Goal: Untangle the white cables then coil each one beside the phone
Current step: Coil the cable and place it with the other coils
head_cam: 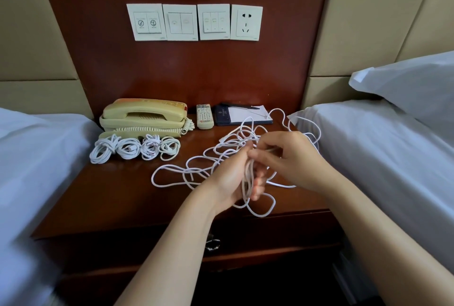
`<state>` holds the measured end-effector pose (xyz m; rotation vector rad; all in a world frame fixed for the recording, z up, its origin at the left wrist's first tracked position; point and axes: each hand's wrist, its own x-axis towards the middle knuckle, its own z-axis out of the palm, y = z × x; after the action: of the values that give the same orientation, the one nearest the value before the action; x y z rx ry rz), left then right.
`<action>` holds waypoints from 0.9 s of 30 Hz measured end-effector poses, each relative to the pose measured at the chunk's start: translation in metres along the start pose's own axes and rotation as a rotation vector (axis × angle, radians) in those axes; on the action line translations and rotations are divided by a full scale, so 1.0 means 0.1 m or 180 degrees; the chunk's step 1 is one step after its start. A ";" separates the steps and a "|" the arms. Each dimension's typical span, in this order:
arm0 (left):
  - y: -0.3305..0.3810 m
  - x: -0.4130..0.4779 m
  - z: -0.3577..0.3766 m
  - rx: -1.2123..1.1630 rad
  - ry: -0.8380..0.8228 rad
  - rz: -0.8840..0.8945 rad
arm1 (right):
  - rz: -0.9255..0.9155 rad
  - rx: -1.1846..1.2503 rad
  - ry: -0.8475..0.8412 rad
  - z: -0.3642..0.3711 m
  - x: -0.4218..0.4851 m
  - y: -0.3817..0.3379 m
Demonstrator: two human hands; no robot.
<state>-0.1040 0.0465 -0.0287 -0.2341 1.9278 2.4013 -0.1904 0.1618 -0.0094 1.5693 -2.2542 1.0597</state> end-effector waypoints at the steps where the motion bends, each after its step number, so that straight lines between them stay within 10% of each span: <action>1: 0.01 -0.02 -0.01 -0.0124 -0.0137 -0.0096 | 0.0083 0.0155 -0.0055 0.00 0.01 0.02; 11: 0.04 -0.11 -0.13 -0.0518 -0.0610 0.0389 | 0.0093 0.0825 0.0198 0.04 0.12 0.26; 16: 0.08 -0.12 -0.23 -0.0706 -0.0239 0.0759 | 0.0300 -0.0381 0.0494 0.07 0.10 0.64; 27: 0.13 -0.14 -0.51 -0.1438 0.0712 0.0955 | 0.1676 -0.0172 0.1240 -0.35 0.55 0.85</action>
<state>-0.0878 -0.0057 -0.0252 -0.2549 1.5559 3.1175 -0.2959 0.1595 0.0077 0.6683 -2.4248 1.2733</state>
